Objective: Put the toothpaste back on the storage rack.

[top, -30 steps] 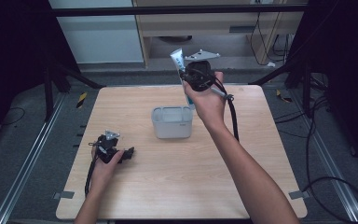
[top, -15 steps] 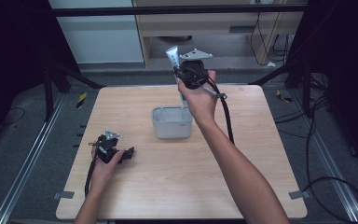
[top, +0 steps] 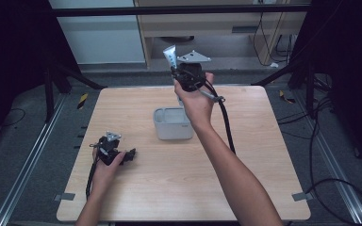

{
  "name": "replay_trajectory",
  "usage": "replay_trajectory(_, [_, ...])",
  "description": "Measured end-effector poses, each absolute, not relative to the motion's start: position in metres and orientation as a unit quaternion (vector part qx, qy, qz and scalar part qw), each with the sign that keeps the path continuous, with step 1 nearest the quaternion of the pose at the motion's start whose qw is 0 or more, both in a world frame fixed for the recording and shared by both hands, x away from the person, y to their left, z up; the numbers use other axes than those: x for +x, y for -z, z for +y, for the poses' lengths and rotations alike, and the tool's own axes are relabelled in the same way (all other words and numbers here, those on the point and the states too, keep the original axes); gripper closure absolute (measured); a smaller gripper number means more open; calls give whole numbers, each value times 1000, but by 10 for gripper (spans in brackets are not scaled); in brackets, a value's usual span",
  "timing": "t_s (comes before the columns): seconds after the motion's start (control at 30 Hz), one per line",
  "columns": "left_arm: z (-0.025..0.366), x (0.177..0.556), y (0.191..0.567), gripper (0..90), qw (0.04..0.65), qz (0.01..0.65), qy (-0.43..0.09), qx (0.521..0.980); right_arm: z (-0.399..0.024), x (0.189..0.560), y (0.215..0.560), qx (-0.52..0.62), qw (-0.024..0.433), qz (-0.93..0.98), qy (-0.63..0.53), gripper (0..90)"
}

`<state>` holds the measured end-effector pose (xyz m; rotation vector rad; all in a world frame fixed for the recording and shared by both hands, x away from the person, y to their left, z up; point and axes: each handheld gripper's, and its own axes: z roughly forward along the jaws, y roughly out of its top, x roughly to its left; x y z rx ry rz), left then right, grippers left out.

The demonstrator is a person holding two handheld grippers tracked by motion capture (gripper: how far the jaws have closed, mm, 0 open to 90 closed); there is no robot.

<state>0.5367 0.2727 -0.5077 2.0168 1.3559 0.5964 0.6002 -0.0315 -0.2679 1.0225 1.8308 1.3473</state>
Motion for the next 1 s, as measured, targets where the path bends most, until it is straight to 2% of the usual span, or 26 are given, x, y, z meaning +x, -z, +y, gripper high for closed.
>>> replay_trajectory(1.0, [271, 541, 508, 0, 316, 516, -225, 764, -10, 602, 287, 386, 306, 689, -531, 794])
